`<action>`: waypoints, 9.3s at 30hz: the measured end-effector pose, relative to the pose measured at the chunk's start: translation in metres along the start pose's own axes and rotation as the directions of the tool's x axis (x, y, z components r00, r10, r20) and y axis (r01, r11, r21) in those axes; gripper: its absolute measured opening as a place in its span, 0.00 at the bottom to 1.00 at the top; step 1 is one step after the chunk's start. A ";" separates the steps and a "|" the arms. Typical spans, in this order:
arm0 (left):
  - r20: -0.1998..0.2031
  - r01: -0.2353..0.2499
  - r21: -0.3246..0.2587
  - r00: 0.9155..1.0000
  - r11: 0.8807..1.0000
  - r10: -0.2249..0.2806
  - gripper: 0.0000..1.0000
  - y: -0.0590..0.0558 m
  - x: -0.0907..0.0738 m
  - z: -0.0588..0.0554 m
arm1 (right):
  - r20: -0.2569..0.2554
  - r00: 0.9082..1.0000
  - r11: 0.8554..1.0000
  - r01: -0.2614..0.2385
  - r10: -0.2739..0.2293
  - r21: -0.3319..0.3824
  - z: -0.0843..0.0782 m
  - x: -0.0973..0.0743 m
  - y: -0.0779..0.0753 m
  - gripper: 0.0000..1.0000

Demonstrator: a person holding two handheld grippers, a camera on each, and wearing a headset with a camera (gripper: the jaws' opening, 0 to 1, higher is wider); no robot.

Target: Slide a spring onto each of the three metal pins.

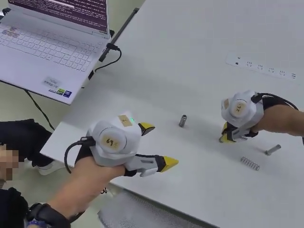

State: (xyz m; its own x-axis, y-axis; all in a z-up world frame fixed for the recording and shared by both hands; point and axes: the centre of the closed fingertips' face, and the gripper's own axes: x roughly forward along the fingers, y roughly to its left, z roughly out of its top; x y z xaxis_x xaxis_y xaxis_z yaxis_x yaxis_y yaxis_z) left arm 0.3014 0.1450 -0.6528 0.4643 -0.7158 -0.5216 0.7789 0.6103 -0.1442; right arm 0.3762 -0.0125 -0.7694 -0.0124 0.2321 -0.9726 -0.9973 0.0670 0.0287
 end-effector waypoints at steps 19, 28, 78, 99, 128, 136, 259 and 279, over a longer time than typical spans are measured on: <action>0.008 0.006 0.011 1.000 1.000 -0.006 0.58 -0.007 -0.004 0.003 | -0.013 0.999 0.999 0.031 -0.031 0.018 -0.008 -0.013 0.001 0.28; 0.025 0.000 0.028 1.000 1.000 -0.001 0.58 -0.011 -0.010 0.011 | 0.006 0.997 0.996 0.072 -0.072 0.051 -0.012 -0.024 0.000 0.33; 0.063 0.016 0.061 0.998 0.998 -0.020 0.58 -0.027 -0.016 0.025 | 0.196 0.926 0.851 0.192 -0.321 0.489 -0.068 -0.073 0.065 0.45; 0.053 0.027 0.078 0.998 0.997 -0.031 0.58 -0.029 -0.008 0.029 | 0.287 0.815 0.709 0.199 -0.503 0.676 -0.079 -0.090 0.080 0.49; 0.032 0.039 0.097 0.999 0.995 -0.042 0.60 -0.027 -0.001 0.031 | 0.324 0.695 0.559 0.135 -0.642 0.818 -0.090 -0.120 0.119 0.64; 0.027 0.040 0.092 0.999 0.995 -0.042 0.60 -0.028 0.000 0.029 | 0.326 0.703 0.549 0.109 -0.632 0.829 -0.089 -0.114 0.135 0.69; -0.381 0.469 0.240 0.851 0.850 -0.361 0.32 -0.133 0.257 -0.008 | 0.341 0.711 0.511 0.030 -0.615 0.859 -0.110 -0.115 0.170 0.70; -0.410 0.410 0.350 0.875 0.842 -0.256 0.03 -0.124 0.265 -0.023 | 0.345 0.712 0.518 0.031 -0.611 0.855 -0.109 -0.115 0.168 0.69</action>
State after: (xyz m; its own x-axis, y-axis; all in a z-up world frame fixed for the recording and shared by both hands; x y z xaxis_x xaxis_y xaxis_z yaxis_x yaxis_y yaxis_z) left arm 0.3178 -0.1126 -0.7924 0.0344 -0.6435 -0.7647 0.9940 0.1017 -0.0409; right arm 0.2021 -0.1334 -0.6779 0.6258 0.4590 -0.6307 -0.4558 0.8713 0.1819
